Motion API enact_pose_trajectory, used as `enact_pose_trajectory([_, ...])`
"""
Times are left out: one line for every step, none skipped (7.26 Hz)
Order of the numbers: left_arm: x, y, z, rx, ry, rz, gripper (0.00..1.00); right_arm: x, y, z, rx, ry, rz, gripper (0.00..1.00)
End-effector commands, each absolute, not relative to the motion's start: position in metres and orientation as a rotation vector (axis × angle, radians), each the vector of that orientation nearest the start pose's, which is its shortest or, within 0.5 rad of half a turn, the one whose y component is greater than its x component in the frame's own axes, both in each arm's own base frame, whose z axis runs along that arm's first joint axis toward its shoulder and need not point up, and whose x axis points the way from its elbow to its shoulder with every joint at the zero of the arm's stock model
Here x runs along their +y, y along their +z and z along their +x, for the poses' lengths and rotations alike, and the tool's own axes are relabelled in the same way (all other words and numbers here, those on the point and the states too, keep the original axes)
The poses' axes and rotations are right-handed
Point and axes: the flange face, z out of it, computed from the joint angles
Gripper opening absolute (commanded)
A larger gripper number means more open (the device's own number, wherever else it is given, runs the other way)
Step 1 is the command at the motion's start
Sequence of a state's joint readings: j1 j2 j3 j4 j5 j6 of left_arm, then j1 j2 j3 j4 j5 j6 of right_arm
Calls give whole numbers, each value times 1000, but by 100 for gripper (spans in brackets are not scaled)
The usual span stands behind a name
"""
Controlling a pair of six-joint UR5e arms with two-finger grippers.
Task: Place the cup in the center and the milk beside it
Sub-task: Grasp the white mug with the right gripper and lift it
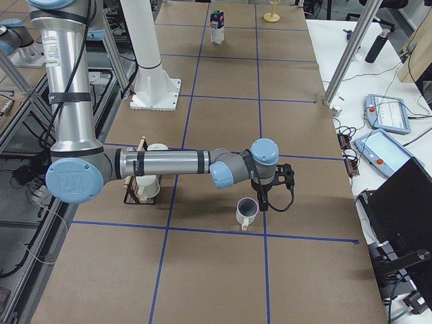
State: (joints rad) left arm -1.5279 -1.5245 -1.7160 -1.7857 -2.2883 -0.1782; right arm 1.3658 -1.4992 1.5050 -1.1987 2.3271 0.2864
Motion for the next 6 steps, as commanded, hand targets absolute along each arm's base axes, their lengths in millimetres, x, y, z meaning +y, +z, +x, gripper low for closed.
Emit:
enact_pose_trajectory([-491, 588, -47, 741, -19, 220, 98, -547, 634, -49, -799, -202, 204, 100])
enact_pose_trajectory([-491, 588, -47, 741, -19, 222, 98, -546, 637, -49, -799, -228, 208, 100])
enact_pose_trajectory([-491, 588, -47, 741, -19, 220, 98, -544, 645, -49, -796, -276, 215, 100])
enact_pose_trajectory([-491, 589, -47, 741, -18, 219, 98, -543, 659, -48, -785, -350, 224, 100])
enact_pose_trajectory([-491, 590, -47, 742, -19, 218, 98, -541, 667, -49, -777, -421, 238, 100])
enact_pose_trajectory([-491, 592, -47, 740, -20, 213, 98, -540, 668, -55, -777, -466, 246, 100])
